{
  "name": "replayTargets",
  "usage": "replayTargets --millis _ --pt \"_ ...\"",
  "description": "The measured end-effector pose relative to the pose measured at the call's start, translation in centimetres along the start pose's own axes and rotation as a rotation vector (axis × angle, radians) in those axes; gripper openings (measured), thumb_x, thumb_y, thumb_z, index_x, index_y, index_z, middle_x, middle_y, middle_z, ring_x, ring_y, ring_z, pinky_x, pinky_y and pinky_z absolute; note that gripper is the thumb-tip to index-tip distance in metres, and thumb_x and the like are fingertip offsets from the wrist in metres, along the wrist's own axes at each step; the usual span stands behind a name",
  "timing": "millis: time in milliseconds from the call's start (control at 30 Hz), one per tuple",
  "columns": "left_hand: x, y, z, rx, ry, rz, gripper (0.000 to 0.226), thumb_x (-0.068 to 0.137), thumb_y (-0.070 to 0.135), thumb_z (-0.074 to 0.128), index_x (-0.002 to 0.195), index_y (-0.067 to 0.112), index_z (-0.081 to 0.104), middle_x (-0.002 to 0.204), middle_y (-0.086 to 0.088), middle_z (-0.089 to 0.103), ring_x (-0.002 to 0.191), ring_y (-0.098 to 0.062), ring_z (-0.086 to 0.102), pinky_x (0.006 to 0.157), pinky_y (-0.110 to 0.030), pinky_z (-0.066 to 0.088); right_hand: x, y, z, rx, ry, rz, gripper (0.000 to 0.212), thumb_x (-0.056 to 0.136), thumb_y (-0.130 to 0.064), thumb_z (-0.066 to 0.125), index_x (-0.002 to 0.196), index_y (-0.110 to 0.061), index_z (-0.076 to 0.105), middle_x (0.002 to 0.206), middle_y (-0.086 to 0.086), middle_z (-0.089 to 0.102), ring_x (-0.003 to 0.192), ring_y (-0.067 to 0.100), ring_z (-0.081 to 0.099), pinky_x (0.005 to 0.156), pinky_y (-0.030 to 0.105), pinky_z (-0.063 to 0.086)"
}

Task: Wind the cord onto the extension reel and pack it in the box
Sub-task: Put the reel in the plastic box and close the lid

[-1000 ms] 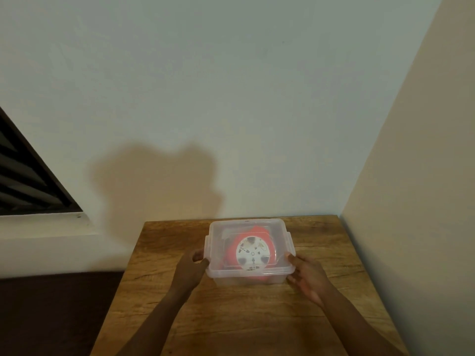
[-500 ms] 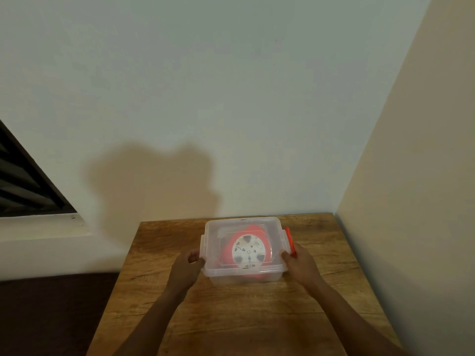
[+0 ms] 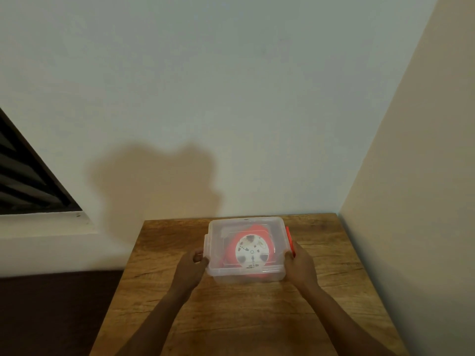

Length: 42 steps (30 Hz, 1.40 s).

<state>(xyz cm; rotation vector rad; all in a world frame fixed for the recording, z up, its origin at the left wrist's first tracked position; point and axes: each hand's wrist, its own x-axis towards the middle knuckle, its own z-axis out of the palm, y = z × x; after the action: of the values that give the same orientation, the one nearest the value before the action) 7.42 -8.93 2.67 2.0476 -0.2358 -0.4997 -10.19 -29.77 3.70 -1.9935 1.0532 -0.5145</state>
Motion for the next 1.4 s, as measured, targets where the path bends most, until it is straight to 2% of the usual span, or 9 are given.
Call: replayTargets --millis 133,267,433,733,933,1033,1133,1267,1400 --pt "-0.2 0.3 -0.2 -0.017 -0.009 -0.016 0.034 0.1 0.016 0.064 0.134 0.014 0.061 0.126 -0.006 0.067 0.109 -0.025 0.065 0.087 -0.044 0.06 -0.1 0.1 0.3 -0.033 0.006 -0.028 0.033 0.101 -0.014 0.045 0.133 -0.013 0.052 0.116 0.006 0.067 0.096 0.019 0.067 0.075 0.031 0.057" --pt "-0.6 -0.1 -0.6 -0.183 -0.118 -0.096 0.023 0.101 0.022 0.062 0.125 0.024 0.064 0.12 -0.002 0.068 0.101 -0.018 0.066 0.07 -0.035 0.058 -0.7 0.3 0.4 -0.043 0.036 -0.103 0.034 0.101 -0.016 0.044 0.136 -0.015 0.048 0.117 0.004 0.065 0.097 0.017 0.065 0.077 0.031 0.058" --pt "-1.3 -1.7 -1.2 -0.529 -0.288 -0.338 0.02 0.098 0.032 0.067 0.114 0.02 0.071 0.112 -0.009 0.077 0.107 -0.028 0.07 0.084 -0.044 0.06 -0.9 0.3 0.2 -0.044 0.038 -0.133 0.036 0.102 -0.016 0.043 0.138 -0.015 0.046 0.119 0.006 0.064 0.1 0.019 0.065 0.08 0.038 0.059" --pt "-0.2 -1.4 -1.3 -0.662 -0.267 -0.329 0.017 0.097 0.011 0.068 0.113 0.015 0.071 0.1 -0.007 0.083 0.095 -0.026 0.08 0.071 -0.038 0.065 -1.0 0.4 0.0 -0.037 0.024 -0.154 0.038 0.103 -0.02 0.04 0.141 -0.015 0.043 0.122 0.006 0.063 0.103 0.019 0.065 0.081 0.039 0.059" --pt "-0.1 0.2 -1.0 -0.292 -0.189 -0.05 0.026 0.097 0.01 0.065 0.111 0.031 0.071 0.105 0.002 0.077 0.097 -0.019 0.075 0.063 -0.026 0.063 -1.0 0.8 0.2 -0.033 0.039 -0.157 0.037 0.103 -0.022 0.041 0.139 -0.017 0.045 0.121 0.004 0.064 0.1 0.017 0.066 0.079 0.036 0.059" --pt "0.2 0.6 -0.5 -0.04 -0.145 0.064 0.023 0.099 0.015 0.064 0.121 0.021 0.065 0.114 -0.007 0.074 0.096 -0.019 0.073 0.073 -0.031 0.063 -1.1 0.9 0.2 -0.03 0.05 -0.163 0.036 0.103 -0.022 0.041 0.138 -0.017 0.046 0.12 0.004 0.065 0.1 0.017 0.066 0.079 0.036 0.059" --pt "-0.2 0.9 0.1 0.156 -0.071 0.148 0.038 0.1 0.019 0.065 0.136 0.009 0.06 0.122 -0.011 0.072 0.102 -0.026 0.072 0.079 -0.031 0.059 -1.1 0.9 0.1 -0.032 0.056 -0.175 0.038 0.103 -0.02 0.04 0.14 -0.015 0.045 0.119 0.005 0.065 0.1 0.018 0.065 0.079 0.036 0.059" --pt "-0.9 1.0 0.7 0.216 0.03 0.22 0.036 0.101 0.019 0.063 0.134 0.005 0.059 0.109 -0.003 0.067 0.088 -0.018 0.065 0.077 -0.031 0.059 -1.0 0.9 0.2 -0.032 0.056 -0.174 0.037 0.103 -0.02 0.04 0.139 -0.015 0.046 0.118 0.005 0.065 0.098 0.016 0.065 0.077 0.031 0.059" --pt "-1.2 0.8 0.9 0.258 0.067 0.239 0.03 0.103 0.022 0.06 0.129 0.006 0.063 0.107 -0.006 0.072 0.083 -0.018 0.069 0.077 -0.035 0.064 -1.0 1.1 0.2 -0.026 0.045 -0.16 0.039 0.103 -0.023 0.04 0.142 -0.017 0.043 0.12 0.004 0.064 0.1 0.016 0.065 0.079 0.036 0.059"
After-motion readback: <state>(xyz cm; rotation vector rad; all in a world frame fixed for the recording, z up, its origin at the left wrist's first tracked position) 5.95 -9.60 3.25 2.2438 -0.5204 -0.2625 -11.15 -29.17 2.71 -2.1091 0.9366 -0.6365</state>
